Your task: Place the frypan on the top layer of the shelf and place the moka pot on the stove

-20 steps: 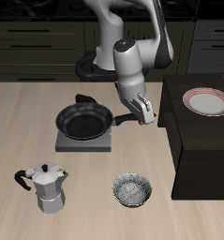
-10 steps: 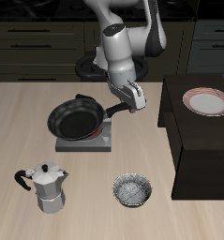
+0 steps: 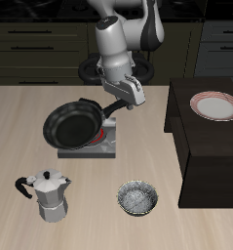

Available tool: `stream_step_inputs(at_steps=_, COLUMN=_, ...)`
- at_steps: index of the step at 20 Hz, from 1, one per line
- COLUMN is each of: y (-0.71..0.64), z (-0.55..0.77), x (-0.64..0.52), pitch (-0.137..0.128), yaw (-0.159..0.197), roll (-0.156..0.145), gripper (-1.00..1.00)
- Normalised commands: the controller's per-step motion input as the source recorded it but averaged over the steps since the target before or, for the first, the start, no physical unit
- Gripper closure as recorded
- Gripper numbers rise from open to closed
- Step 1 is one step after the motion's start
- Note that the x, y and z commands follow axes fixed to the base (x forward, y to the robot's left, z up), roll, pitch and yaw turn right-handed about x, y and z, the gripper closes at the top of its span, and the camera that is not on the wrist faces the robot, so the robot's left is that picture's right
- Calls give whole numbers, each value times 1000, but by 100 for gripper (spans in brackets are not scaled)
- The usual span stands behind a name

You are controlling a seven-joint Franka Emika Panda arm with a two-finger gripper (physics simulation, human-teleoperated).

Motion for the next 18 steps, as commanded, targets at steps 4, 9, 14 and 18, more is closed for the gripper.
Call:
stream_step_inputs(at_steps=4, y=-330, z=484, x=-197, pitch=-77, yaw=75, roll=-36, gripper=100)
stream_step_inputs(at_steps=9, y=-181, z=303, x=-44, pitch=-22, yaw=23, roll=-23, gripper=100)
stream_step_inputs(at_steps=14, y=-344, z=319, x=-6, pitch=-23, yaw=7, roll=-64, gripper=100)
stream_step_inputs(at_steps=18, y=-273, z=276, x=-83, pitch=-23, yaw=34, roll=-45, gripper=100)
